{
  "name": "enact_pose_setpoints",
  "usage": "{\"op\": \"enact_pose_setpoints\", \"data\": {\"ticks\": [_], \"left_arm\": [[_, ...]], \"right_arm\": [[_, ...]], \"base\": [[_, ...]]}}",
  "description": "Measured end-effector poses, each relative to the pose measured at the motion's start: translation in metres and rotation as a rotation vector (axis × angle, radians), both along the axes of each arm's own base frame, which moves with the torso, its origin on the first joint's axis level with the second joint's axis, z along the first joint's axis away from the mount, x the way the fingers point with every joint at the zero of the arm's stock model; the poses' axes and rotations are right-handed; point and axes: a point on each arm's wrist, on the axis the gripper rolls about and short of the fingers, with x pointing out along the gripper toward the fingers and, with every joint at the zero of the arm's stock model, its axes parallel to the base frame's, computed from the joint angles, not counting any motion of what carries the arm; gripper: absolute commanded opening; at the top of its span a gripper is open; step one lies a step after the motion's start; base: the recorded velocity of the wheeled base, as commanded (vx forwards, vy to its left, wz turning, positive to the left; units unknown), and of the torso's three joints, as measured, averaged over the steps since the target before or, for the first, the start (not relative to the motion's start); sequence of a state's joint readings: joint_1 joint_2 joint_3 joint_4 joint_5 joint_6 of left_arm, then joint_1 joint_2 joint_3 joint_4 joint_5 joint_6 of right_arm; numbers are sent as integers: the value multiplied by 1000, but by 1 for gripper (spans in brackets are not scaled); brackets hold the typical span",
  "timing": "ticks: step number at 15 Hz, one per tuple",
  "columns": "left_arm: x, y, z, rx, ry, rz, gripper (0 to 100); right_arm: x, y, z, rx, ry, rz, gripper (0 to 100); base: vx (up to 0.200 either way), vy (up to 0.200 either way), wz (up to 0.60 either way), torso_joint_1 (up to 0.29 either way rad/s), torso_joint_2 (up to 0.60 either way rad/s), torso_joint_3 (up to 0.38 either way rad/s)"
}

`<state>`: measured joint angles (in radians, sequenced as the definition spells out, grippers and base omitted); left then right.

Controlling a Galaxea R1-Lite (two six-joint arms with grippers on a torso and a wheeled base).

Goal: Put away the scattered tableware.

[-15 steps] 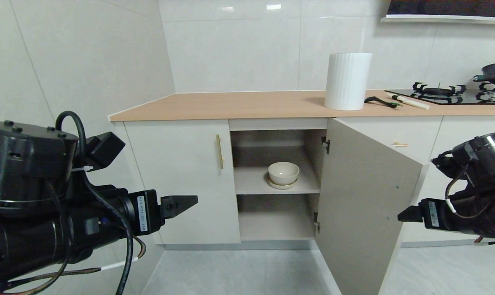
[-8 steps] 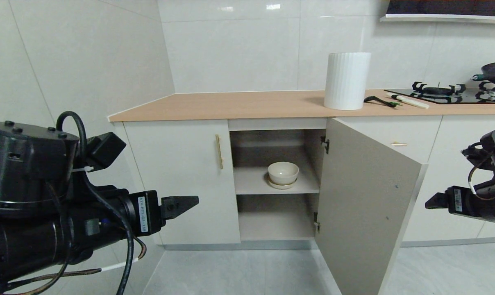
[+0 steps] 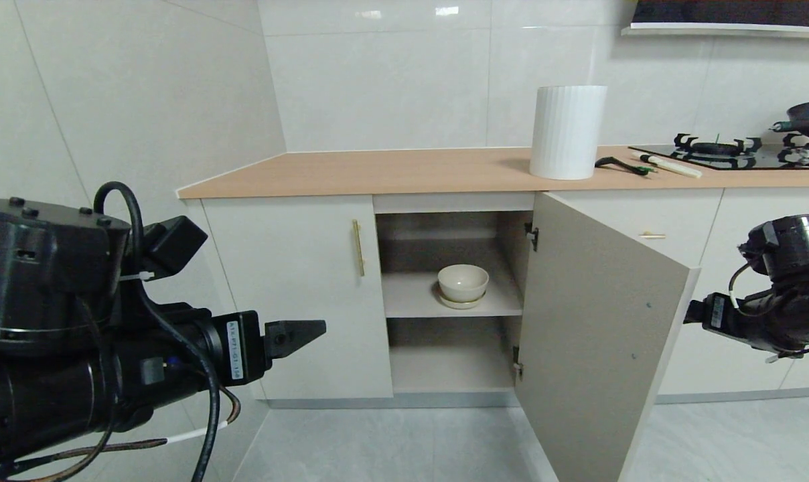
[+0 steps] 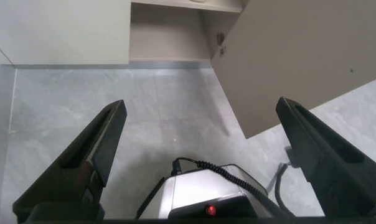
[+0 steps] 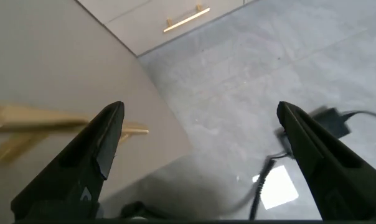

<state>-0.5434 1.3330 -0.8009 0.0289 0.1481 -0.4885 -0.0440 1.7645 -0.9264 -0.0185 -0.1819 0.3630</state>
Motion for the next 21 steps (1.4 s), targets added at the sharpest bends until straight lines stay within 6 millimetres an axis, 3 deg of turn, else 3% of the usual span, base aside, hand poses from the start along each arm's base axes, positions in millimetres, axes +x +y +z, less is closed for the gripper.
{"op": "enact_pose_setpoints", "data": {"ticks": [7,17,21], "left_arm": [[2,-2,2,-14,1,-19,100],[13,-4,6,-28,-21,-1,100],[16,-5,4,-29,-22,-1,100]], "right_arm": [[15,28,-25,46,36,49,100],[50,175,-30,57,-23,442,100],[59,196,-39,72,-28,486,100]], "base": [[0,0,0,0,0,0],[0,0,0,0,0,0],[0,0,0,0,0,0]]}}
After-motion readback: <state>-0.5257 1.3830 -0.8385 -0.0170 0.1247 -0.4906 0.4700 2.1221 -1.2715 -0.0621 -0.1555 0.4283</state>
